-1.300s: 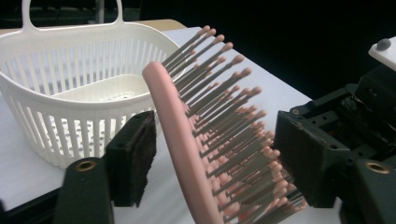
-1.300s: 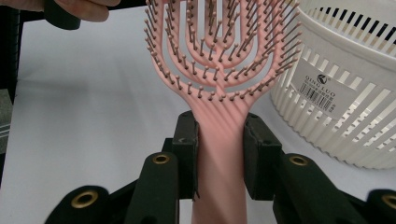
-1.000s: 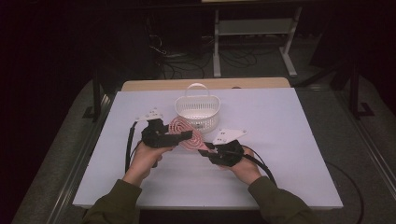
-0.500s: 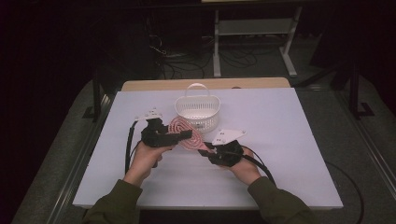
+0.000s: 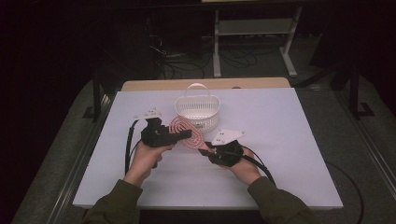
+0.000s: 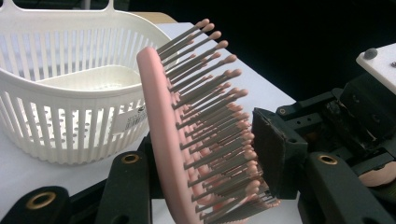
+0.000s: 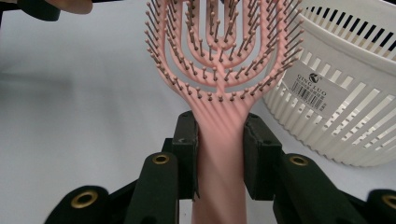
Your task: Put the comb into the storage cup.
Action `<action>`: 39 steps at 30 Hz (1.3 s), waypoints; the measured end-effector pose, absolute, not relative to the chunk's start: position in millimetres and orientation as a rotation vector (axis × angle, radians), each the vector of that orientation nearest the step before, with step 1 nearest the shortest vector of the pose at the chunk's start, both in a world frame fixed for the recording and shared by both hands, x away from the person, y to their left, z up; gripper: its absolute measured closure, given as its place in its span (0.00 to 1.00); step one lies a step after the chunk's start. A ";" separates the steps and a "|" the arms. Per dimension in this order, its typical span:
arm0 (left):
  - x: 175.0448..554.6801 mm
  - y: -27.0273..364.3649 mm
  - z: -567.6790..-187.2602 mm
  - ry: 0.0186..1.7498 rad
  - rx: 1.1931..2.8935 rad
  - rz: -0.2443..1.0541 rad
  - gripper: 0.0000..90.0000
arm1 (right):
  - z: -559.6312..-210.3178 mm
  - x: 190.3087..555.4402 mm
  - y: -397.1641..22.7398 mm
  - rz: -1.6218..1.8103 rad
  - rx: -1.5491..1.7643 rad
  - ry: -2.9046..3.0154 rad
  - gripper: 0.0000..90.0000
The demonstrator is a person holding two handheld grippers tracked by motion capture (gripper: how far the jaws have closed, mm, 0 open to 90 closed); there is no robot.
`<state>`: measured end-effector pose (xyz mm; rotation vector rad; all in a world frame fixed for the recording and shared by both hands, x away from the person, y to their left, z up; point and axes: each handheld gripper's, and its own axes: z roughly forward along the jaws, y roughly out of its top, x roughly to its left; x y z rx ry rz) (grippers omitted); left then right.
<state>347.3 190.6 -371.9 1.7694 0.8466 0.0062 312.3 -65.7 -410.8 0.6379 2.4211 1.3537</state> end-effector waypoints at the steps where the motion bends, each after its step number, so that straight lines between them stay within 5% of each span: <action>1: 347.4 190.8 -371.8 0.845 1.769 0.006 0.59 | -410.8 312.2 -65.6 1.353 0.637 2.421 0.76; 39: 345.1 192.2 -367.5 0.789 1.723 -0.062 0.71 | -412.3 312.2 -63.0 1.365 0.624 2.429 0.76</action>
